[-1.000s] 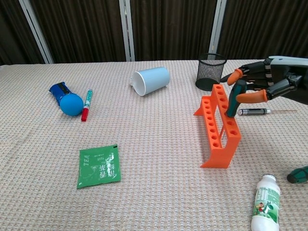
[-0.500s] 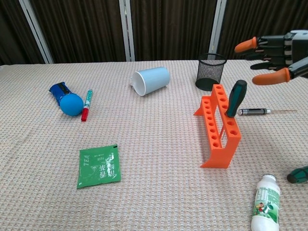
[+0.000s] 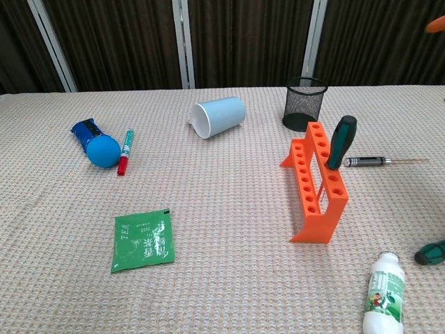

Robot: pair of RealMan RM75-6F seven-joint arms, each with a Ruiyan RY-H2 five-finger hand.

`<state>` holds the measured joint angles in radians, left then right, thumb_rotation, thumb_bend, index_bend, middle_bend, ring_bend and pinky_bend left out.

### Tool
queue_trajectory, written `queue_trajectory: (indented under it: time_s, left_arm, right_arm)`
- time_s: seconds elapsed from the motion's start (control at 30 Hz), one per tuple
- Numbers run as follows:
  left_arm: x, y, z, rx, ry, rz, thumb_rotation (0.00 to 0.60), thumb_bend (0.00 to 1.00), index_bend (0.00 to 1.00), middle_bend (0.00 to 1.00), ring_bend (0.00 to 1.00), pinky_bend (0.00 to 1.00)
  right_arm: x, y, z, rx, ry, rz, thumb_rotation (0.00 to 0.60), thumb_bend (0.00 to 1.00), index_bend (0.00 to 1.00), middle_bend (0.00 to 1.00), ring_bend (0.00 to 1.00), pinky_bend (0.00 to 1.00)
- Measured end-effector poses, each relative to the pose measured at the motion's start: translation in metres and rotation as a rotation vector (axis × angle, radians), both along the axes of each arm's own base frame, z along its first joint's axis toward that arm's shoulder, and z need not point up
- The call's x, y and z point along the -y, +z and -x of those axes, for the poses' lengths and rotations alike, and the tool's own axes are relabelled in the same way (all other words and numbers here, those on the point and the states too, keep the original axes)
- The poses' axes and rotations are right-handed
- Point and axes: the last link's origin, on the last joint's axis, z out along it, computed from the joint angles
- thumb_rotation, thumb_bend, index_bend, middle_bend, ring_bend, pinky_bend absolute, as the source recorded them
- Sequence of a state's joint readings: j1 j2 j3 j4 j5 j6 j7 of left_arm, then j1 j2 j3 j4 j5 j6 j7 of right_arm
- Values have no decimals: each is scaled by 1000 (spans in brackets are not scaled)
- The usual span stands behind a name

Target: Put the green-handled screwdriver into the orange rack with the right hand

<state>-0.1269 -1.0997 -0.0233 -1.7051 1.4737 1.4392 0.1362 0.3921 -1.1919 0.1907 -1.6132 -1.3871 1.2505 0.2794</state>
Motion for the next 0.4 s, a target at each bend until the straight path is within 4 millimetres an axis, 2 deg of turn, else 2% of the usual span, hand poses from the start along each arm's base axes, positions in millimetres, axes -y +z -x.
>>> queue_trajectory:
  time_s: [0.17, 0.23, 0.4]
  left_arm:
    - [5, -2, 0, 10, -21, -18, 600, 43, 39, 0, 0, 0]
    - [7, -2, 1, 15, -23, -26, 600, 43, 39, 0, 0, 0]
    - [12, -3, 4, 25, -26, -28, 600, 44, 39, 0, 0, 0]
  right_arm:
    - [-28, 11, 30, -253, -86, 160, 600, 185, 0, 0, 0, 0]
    - [-44, 14, 42, -307, -134, 190, 600, 186, 0, 0, 0, 0]
    - [-72, 16, 58, -375, -207, 197, 600, 186, 0, 0, 0, 0]
